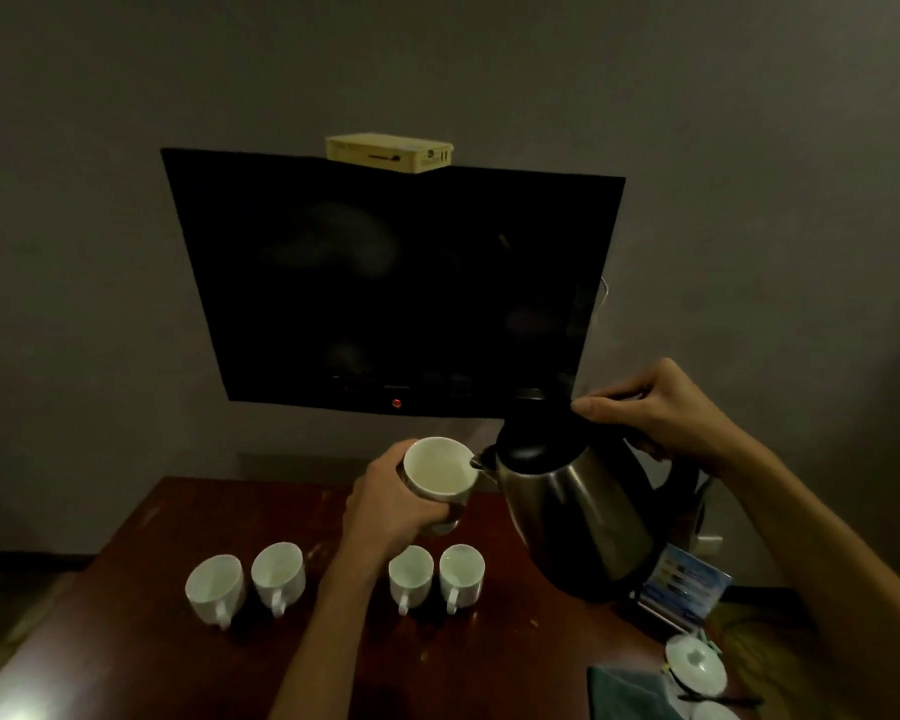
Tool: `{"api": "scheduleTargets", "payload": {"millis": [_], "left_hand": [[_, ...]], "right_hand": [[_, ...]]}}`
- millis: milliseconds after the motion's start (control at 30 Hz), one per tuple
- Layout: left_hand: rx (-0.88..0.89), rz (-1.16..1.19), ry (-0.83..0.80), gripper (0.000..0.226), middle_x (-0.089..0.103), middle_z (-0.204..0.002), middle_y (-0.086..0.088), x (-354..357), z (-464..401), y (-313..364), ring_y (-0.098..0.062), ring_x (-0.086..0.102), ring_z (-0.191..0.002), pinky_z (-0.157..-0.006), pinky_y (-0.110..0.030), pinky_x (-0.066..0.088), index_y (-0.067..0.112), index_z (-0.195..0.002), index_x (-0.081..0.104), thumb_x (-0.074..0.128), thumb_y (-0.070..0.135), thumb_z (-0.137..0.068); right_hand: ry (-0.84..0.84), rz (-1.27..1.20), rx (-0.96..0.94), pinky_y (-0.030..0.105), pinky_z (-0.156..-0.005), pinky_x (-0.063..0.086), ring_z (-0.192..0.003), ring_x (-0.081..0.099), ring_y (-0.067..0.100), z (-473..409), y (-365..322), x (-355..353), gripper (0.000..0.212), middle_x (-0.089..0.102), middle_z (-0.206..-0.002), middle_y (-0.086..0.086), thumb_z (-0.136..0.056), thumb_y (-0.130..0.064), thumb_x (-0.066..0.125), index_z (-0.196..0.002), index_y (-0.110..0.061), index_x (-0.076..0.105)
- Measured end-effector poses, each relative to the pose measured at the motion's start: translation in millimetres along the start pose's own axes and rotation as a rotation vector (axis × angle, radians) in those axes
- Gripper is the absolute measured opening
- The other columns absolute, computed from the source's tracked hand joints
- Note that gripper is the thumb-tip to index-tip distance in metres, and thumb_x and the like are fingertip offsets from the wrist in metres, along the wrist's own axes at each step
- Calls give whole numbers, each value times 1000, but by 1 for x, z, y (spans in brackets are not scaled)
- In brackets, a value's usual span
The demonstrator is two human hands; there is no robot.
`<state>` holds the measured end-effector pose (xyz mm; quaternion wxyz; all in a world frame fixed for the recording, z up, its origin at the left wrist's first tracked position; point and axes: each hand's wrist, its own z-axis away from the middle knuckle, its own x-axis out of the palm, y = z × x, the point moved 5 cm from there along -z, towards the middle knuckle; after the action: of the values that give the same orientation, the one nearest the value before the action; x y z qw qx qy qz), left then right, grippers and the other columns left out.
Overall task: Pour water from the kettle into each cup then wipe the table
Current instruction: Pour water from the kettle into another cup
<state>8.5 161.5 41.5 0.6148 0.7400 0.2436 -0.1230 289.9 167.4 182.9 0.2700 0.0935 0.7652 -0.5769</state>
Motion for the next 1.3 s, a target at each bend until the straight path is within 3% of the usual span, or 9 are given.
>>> {"api": "scheduleTargets", "payload": {"millis": [233,367,767,967,1300], "left_hand": [[-23,-7,-28,78,65,-100,22,8,0,0,-7,62,-99,-85,-33,53,39,-118,59,91,44,-47],[-35,10,-39,77,64,-99,24,14,0,2,-7,62,-100,-87,-34,54,43,-116,57,93,44,-48],[-66,60,-44,73,67,-96,21,24,-1,-1,-10,62,-99,-84,-32,50,44,-110,58,96,39,-47],[-77,49,-49,80,68,-101,19,26,2,-4,-11,63,-100,-84,-33,51,44,-116,59,95,45,-44],[-90,66,-57,82,68,-106,17,29,6,-13,-12,62,-103,-87,-34,51,38,-122,59,95,44,-48]], "right_hand": [[-85,78,6,19,-36,31,-34,37,13,-11,-10,-2,20,48,-45,4,-88,-25,74,-90,-7,82],[-102,114,25,17,-36,32,-34,38,13,-11,-16,-4,15,47,-42,-2,-88,-25,74,-79,-15,82],[-131,188,26,24,-39,34,-42,44,19,-17,-21,-4,20,57,-53,7,-84,-38,75,-67,-28,80],[-128,212,45,25,-40,34,-43,43,23,-19,-19,-1,25,58,-61,19,-79,-43,78,-73,-19,82],[-131,260,74,25,-39,33,-39,43,16,-22,-18,7,27,53,-48,2,-83,-35,79,-77,-9,80]]}}
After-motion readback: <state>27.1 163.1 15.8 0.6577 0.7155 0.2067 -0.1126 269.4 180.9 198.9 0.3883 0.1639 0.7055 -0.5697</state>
